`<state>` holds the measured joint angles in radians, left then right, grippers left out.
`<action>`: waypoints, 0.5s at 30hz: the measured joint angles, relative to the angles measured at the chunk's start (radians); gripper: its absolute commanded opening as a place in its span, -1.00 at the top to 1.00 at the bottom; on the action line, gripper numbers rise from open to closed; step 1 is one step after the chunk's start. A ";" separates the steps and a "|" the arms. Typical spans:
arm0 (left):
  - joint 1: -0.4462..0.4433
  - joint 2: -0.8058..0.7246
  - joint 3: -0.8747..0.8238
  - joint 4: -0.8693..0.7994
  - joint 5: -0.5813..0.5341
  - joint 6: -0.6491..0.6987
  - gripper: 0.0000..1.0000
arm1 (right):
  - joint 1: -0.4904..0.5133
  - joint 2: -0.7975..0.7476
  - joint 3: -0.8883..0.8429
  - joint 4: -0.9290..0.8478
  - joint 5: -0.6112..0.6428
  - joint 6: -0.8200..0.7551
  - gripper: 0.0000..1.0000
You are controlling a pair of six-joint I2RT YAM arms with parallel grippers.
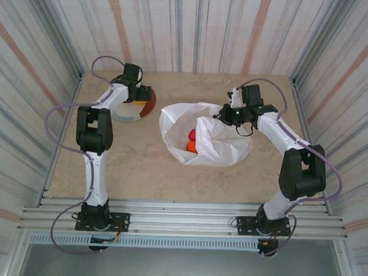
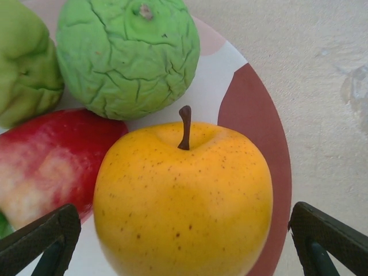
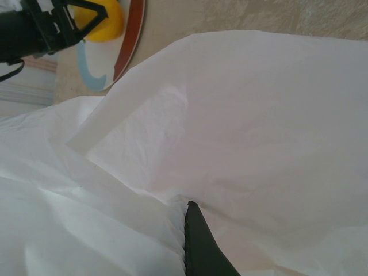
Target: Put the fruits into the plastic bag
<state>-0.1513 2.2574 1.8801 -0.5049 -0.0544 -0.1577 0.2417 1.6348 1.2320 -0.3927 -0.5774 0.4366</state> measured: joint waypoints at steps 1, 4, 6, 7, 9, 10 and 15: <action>0.000 0.012 0.015 -0.007 0.000 0.003 -0.95 | 0.000 0.000 0.000 0.000 0.000 0.000 1.00; -0.002 0.038 0.048 -0.023 0.000 0.005 -0.94 | 0.000 0.000 0.000 0.000 0.000 0.000 1.00; -0.002 0.048 0.062 -0.027 0.000 0.006 -0.92 | 0.000 0.000 0.000 0.000 0.000 0.000 1.00; -0.002 0.053 0.069 -0.030 0.000 0.006 -0.91 | 0.000 0.000 0.000 0.000 0.000 0.000 1.00; -0.002 0.062 0.082 -0.037 0.000 0.008 -0.91 | 0.000 0.000 0.000 0.000 0.000 0.000 1.00; -0.002 0.069 0.093 -0.044 0.000 0.009 -0.91 | 0.000 0.000 0.000 0.000 0.000 0.000 1.00; -0.002 0.101 0.131 -0.059 0.000 0.016 -0.83 | 0.000 0.000 0.000 -0.001 0.000 0.000 1.00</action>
<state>-0.1528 2.3581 2.0109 -0.5640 -0.0540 -0.1421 0.2417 1.6348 1.2320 -0.3935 -0.5774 0.4370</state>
